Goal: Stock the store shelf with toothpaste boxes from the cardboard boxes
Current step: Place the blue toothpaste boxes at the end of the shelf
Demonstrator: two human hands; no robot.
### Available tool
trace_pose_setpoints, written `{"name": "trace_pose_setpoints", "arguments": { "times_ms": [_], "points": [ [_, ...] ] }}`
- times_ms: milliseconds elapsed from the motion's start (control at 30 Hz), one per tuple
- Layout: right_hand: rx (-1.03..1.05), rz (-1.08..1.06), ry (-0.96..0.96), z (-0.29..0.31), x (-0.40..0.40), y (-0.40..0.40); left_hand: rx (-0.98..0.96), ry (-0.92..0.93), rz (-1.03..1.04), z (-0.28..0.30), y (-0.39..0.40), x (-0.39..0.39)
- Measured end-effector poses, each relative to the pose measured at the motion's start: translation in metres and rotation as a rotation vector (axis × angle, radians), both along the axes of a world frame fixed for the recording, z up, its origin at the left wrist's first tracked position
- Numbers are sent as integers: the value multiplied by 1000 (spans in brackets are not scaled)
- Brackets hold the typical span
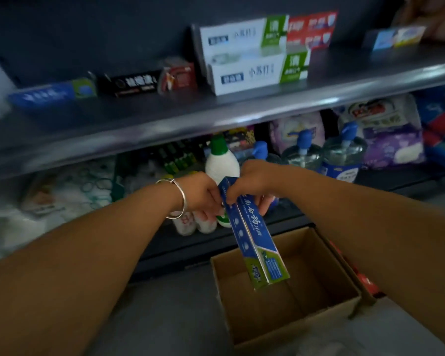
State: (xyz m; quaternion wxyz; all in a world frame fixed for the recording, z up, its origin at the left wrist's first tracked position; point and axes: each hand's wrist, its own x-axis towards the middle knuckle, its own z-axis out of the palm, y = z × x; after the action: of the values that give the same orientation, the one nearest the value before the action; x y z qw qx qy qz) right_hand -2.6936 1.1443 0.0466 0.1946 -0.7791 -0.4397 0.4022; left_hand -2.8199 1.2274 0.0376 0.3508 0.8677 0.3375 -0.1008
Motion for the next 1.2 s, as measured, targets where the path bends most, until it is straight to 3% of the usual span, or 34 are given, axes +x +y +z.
{"name": "trace_pose_setpoints", "arguments": {
  "times_ms": [467,867,1200],
  "points": [
    [305,128,-82,148,-95,66,-45,-432,394,145,45,-107],
    [420,181,-84,177,-129,158,-8,-653,606,168,130,-138],
    [388,266,-112,185,-151,240,-1,-668,694,175,199,-158]
  ]
}}
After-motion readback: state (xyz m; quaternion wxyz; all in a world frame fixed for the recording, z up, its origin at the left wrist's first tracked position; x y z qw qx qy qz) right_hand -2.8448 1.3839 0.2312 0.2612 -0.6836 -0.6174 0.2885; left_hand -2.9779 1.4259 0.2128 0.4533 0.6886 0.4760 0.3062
